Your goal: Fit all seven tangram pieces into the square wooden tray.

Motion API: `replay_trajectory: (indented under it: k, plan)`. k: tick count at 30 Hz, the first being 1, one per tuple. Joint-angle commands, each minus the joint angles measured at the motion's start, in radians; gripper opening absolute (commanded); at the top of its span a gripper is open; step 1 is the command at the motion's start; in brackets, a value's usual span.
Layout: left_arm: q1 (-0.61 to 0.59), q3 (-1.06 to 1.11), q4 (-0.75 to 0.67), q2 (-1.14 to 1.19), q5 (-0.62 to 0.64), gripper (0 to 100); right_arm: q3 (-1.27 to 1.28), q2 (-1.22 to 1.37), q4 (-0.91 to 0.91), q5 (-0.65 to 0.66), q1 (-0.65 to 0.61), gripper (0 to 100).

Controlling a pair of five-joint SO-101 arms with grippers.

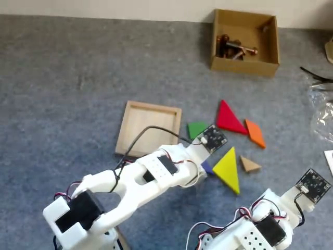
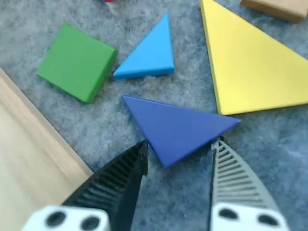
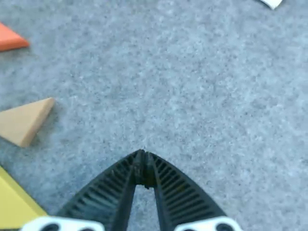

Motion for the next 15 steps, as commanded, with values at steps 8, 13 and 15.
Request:
replay_trajectory:
  k: [8, 13, 15]
  plan:
    - [-0.007, -0.039, -0.017, -0.007, -0.008, 19, 0.15, -0.013, 0.007, -0.002, 0.01, 0.5]
    - [-0.062, -0.045, -0.017, -0.013, -0.003, 5, 0.15, -0.013, 0.007, -0.002, 0.008, 0.5]
    - [-0.067, -0.045, -0.017, -0.01, -0.003, 1, 0.15, -0.013, 0.007, -0.002, 0.008, 0.5]
